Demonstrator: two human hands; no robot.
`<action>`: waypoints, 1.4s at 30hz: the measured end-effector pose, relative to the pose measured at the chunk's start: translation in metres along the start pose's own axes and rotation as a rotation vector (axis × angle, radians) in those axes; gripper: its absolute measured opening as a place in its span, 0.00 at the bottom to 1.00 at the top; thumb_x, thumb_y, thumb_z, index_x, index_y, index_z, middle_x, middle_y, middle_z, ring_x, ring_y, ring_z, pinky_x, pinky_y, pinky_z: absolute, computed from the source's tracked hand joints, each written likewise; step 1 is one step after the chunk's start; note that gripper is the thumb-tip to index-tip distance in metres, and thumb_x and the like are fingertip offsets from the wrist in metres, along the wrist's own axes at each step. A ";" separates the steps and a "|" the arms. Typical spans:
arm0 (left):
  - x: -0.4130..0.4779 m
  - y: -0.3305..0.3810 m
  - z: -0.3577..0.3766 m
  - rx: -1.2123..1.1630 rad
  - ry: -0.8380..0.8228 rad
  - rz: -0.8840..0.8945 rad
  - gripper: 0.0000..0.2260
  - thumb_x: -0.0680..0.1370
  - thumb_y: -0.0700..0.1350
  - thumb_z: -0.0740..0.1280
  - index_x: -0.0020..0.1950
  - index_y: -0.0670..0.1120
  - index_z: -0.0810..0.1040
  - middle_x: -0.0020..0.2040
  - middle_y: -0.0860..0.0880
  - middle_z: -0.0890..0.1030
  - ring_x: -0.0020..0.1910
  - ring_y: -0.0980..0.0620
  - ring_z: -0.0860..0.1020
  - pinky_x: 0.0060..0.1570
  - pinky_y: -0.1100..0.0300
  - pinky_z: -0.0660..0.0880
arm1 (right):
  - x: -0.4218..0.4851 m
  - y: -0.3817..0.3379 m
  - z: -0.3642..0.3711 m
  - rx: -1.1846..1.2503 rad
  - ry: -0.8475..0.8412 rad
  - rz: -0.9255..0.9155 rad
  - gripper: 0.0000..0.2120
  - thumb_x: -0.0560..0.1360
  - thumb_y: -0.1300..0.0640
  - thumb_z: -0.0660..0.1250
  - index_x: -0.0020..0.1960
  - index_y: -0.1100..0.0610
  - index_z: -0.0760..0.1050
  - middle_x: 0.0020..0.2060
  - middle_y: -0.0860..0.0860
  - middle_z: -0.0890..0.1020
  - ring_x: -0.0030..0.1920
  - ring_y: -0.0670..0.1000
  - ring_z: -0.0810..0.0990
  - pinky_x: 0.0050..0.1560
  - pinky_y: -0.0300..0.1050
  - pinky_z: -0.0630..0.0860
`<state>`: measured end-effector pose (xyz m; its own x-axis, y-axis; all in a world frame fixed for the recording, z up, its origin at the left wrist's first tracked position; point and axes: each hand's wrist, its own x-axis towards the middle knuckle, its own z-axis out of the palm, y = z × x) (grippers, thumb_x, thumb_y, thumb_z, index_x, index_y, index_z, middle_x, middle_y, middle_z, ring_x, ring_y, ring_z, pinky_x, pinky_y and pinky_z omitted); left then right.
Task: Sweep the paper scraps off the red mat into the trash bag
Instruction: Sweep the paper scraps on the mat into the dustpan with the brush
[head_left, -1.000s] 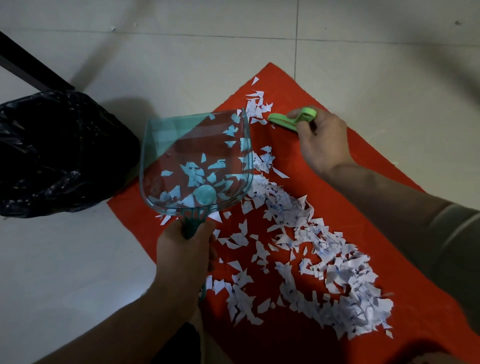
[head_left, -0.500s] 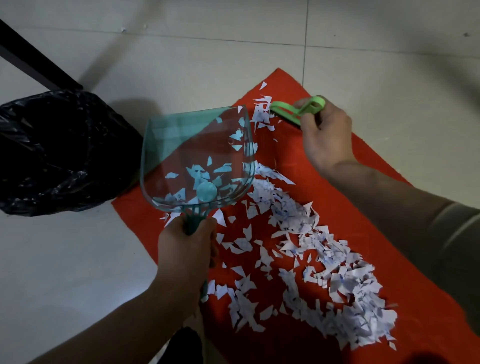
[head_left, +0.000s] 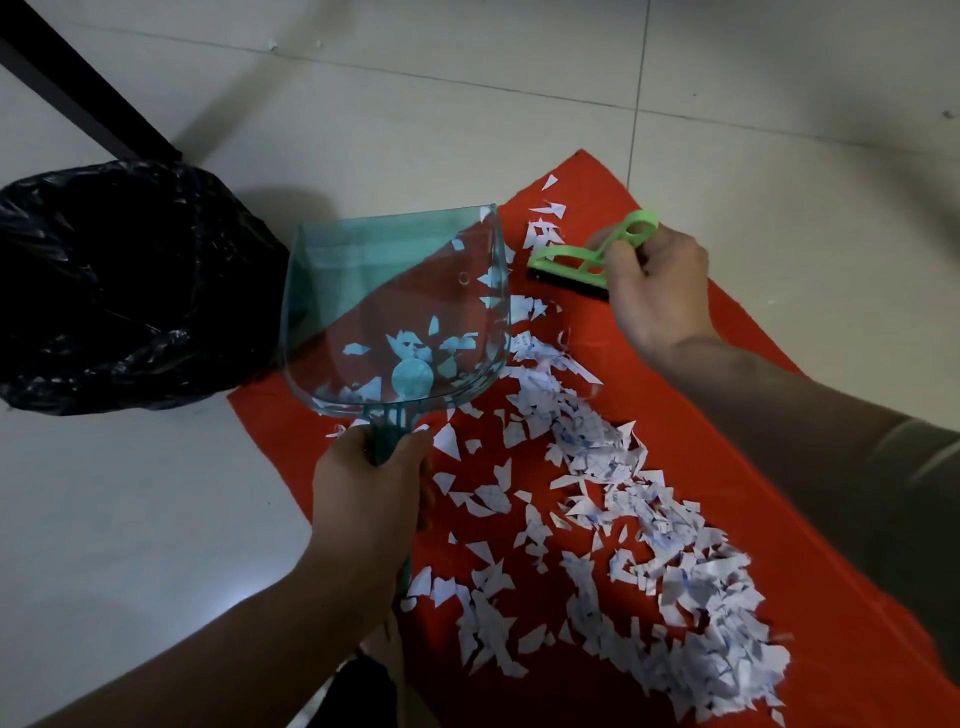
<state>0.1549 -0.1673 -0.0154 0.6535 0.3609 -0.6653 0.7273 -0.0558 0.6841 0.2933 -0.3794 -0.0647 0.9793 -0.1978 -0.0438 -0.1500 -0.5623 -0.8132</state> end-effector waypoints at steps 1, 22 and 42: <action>0.000 0.000 0.000 -0.006 -0.003 -0.002 0.06 0.78 0.44 0.66 0.47 0.42 0.77 0.29 0.47 0.74 0.24 0.54 0.71 0.25 0.63 0.71 | 0.001 0.000 -0.001 0.008 0.029 0.005 0.14 0.77 0.57 0.57 0.49 0.55 0.82 0.36 0.50 0.80 0.28 0.44 0.70 0.32 0.38 0.65; 0.007 0.000 -0.012 -0.029 0.004 -0.007 0.06 0.78 0.44 0.66 0.47 0.41 0.76 0.30 0.46 0.75 0.24 0.54 0.71 0.24 0.63 0.71 | 0.024 -0.007 0.014 -0.159 -0.040 -0.130 0.19 0.74 0.55 0.52 0.49 0.59 0.81 0.40 0.54 0.80 0.36 0.51 0.74 0.40 0.45 0.71; 0.014 -0.005 -0.020 0.027 0.019 0.017 0.07 0.78 0.44 0.65 0.46 0.41 0.76 0.29 0.47 0.75 0.24 0.55 0.72 0.25 0.63 0.73 | 0.070 -0.013 0.026 -0.260 -0.059 -0.123 0.14 0.81 0.58 0.55 0.59 0.58 0.77 0.48 0.54 0.82 0.45 0.51 0.77 0.43 0.39 0.70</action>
<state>0.1559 -0.1436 -0.0219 0.6617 0.3777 -0.6477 0.7219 -0.0875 0.6864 0.3677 -0.3646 -0.0722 0.9974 -0.0723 0.0063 -0.0516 -0.7678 -0.6386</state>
